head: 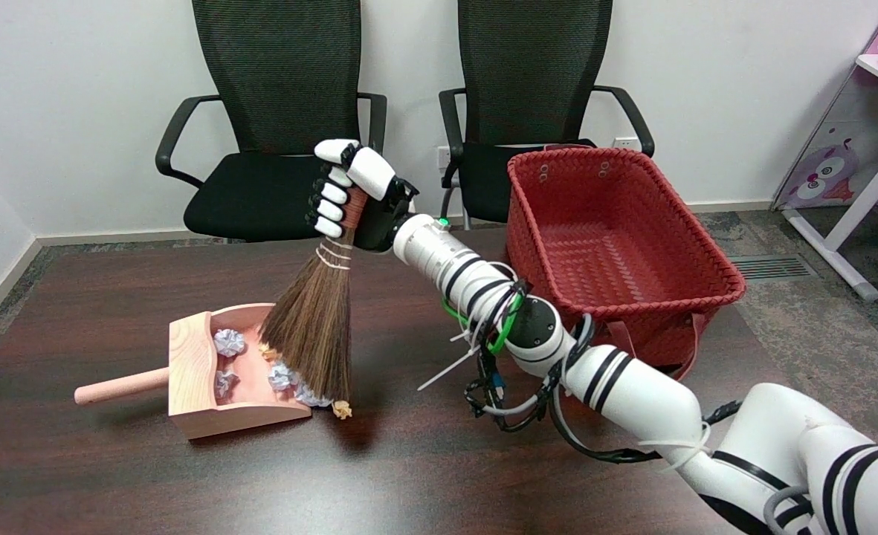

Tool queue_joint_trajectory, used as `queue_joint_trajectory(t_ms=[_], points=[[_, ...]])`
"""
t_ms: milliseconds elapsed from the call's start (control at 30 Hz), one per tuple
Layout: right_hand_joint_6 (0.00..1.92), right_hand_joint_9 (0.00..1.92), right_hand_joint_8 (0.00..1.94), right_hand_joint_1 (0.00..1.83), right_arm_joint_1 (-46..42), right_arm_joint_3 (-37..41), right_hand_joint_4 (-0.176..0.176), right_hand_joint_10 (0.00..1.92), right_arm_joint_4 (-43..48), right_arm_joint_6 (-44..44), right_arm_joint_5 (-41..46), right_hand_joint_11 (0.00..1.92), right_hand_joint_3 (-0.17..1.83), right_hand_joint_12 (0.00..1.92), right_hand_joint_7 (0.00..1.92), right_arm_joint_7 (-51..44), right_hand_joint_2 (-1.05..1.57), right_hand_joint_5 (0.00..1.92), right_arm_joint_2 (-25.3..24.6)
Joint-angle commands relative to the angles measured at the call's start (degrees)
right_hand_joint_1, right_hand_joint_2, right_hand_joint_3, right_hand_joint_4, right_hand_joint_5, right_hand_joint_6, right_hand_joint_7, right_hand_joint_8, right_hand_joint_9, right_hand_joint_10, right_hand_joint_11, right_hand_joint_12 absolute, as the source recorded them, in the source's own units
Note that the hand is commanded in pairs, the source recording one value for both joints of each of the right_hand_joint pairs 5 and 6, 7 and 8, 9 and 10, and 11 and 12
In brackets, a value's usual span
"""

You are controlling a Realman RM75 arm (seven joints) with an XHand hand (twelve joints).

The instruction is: Sweep the paper ball into the dustpan.

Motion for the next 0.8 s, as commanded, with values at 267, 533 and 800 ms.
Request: queue_joint_trajectory(t_ms=[267,533,800], points=[[1.92,1.92,1.92,0.88,-8.6,4.0,0.028,1.92,-18.0,-5.1,-16.1,1.92,1.15,1.92,1.92,-20.1,1.48,1.92,2.8],[1.92,1.92,1.92,0.89,-17.0,9.3,0.147,1.92,-22.9,-4.3,-23.1,1.92,1.55,1.92,1.92,-26.2,1.47,1.92,0.1],[1.92,1.92,1.92,0.84,-23.0,10.1,0.176,1.92,-27.7,-14.4,-29.1,1.92,1.79,1.92,1.92,-33.5,1.53,1.92,-0.6]])
